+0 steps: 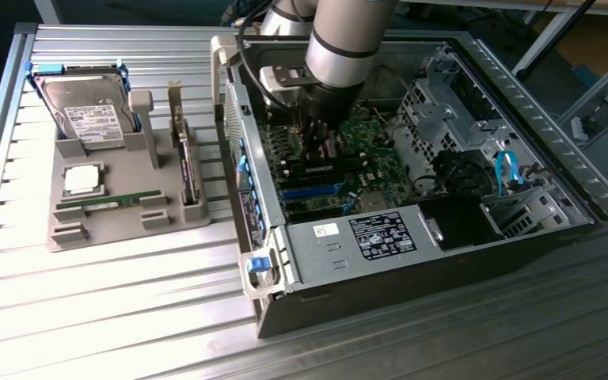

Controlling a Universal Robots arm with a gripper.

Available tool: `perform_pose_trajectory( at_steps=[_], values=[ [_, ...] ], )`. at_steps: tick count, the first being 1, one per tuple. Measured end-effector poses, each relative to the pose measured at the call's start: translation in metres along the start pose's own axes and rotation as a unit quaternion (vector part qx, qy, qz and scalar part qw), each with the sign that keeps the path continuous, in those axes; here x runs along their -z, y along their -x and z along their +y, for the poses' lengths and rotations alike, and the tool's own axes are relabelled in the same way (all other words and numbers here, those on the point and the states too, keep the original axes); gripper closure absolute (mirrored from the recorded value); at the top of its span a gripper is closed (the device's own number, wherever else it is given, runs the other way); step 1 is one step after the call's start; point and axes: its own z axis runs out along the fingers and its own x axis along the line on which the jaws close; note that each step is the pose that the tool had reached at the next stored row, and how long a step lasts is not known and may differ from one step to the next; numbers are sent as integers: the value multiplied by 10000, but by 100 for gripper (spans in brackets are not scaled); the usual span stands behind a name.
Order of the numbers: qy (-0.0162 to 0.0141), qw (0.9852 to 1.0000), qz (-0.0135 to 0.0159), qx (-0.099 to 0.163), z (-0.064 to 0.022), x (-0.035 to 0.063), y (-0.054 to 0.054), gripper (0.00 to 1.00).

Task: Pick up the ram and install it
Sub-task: 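Press down the ram until it locks into place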

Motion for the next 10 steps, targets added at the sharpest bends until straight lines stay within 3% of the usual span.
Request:
perform_pose_trajectory(
  at_steps=[10],
  values=[
    [0,10000,-1,0,2,-40,-3,90]
  ],
)
